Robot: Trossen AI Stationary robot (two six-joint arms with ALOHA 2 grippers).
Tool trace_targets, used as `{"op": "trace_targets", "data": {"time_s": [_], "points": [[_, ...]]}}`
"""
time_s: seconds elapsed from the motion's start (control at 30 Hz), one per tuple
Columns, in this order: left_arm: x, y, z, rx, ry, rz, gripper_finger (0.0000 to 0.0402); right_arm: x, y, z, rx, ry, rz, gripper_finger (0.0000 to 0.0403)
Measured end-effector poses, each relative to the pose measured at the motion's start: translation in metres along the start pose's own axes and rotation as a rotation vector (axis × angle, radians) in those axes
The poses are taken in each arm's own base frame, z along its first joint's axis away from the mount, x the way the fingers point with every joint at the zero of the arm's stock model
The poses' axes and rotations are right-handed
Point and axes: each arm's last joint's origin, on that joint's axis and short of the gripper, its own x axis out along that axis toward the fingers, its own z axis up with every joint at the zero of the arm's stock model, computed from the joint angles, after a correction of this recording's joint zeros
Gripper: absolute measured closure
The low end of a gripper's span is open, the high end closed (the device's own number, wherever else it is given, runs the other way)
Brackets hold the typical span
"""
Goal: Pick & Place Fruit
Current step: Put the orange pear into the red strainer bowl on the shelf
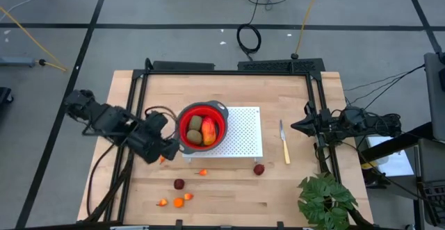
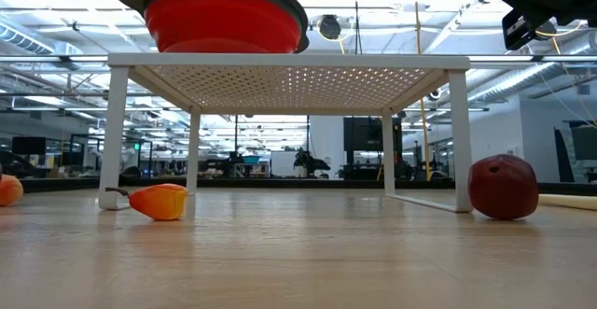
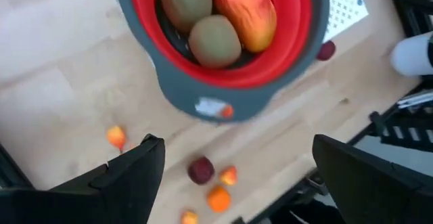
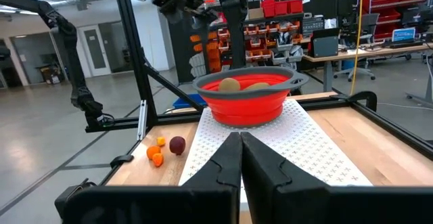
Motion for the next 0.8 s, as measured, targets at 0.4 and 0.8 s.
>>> {"op": "trace_targets", "data": {"time_s": [0.4,0.8], "points": [[0.033,0.009,-0.055,-0.043,0.01,0.126,0.0034,0.0,0.0,0.0,0.0,0.0,0.001,0.0403],[0.091,0.043,-0.102,-0.113,0.046,0.327,0.004,0.0,0.0,0.0,0.0,0.001,0.0,0.0403]]}}
